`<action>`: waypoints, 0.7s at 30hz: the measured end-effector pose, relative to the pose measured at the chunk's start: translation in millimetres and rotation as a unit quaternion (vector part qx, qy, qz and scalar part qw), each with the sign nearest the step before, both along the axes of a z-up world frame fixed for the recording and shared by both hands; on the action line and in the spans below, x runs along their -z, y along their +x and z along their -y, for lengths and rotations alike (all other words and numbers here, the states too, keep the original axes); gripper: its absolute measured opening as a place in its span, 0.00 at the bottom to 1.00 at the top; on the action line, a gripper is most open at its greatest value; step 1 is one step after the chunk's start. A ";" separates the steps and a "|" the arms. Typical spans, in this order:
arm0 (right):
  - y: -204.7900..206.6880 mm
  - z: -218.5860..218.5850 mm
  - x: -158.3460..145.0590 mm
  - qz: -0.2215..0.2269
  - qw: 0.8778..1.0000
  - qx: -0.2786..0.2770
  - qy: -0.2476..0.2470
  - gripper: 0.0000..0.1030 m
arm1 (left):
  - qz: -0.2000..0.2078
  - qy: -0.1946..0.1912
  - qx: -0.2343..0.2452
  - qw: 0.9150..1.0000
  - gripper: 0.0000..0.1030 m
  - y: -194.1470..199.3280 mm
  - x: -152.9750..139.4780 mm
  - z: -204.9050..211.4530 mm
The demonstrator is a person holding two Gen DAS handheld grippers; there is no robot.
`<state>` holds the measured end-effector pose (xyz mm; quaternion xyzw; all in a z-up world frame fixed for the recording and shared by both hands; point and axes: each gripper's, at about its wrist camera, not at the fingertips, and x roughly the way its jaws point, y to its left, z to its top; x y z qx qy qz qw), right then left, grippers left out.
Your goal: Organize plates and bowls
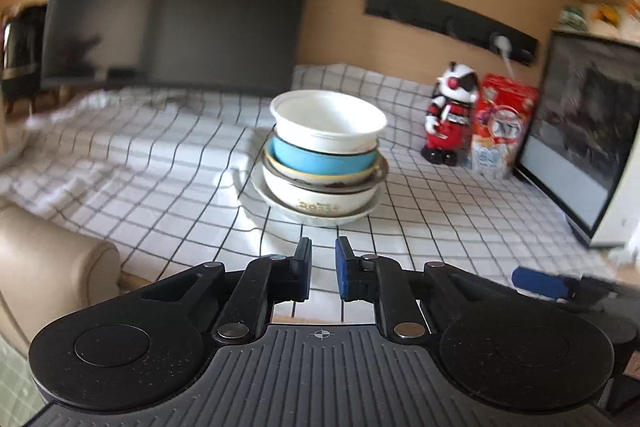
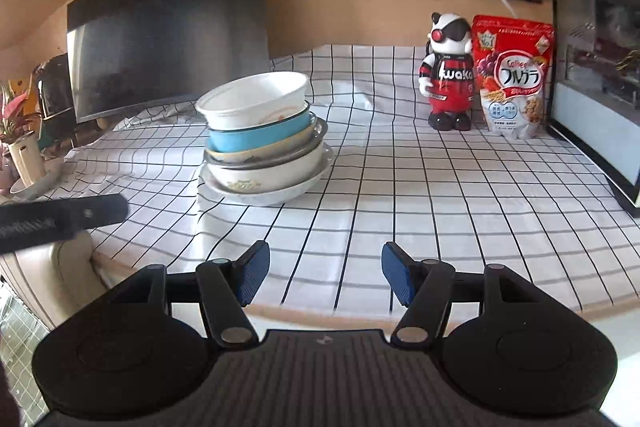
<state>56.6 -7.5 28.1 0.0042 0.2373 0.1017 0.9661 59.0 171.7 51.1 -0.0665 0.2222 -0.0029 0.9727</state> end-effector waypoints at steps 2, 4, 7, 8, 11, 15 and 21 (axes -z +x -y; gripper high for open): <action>-12.6 -2.1 5.3 0.006 1.000 0.004 0.006 0.61 | 0.008 -0.009 0.002 1.000 0.15 -14.1 10.6 2.0; -21.4 -2.5 10.6 0.008 1.000 0.004 0.016 0.61 | -0.010 -0.016 -0.002 1.000 0.15 -24.9 19.2 3.8; -31.2 -5.6 19.4 0.001 1.000 -0.004 0.018 0.61 | -0.021 0.037 -0.052 0.998 0.15 -37.3 32.3 16.5; -35.8 -7.3 21.8 0.005 1.000 -0.005 0.015 0.61 | -0.017 0.054 -0.069 0.996 0.15 -42.5 36.0 21.1; -48.9 -13.0 29.1 0.026 1.000 -0.011 0.001 0.61 | -0.007 0.041 -0.059 0.997 0.15 -53.0 43.3 26.1; -63.2 -16.4 32.0 0.058 0.998 -0.023 -0.021 0.61 | -0.002 0.061 -0.050 0.997 0.15 -58.3 51.0 36.3; -67.3 -6.7 30.8 0.066 0.998 -0.012 -0.007 0.61 | 0.004 0.064 -0.041 0.997 0.15 -64.8 54.0 42.5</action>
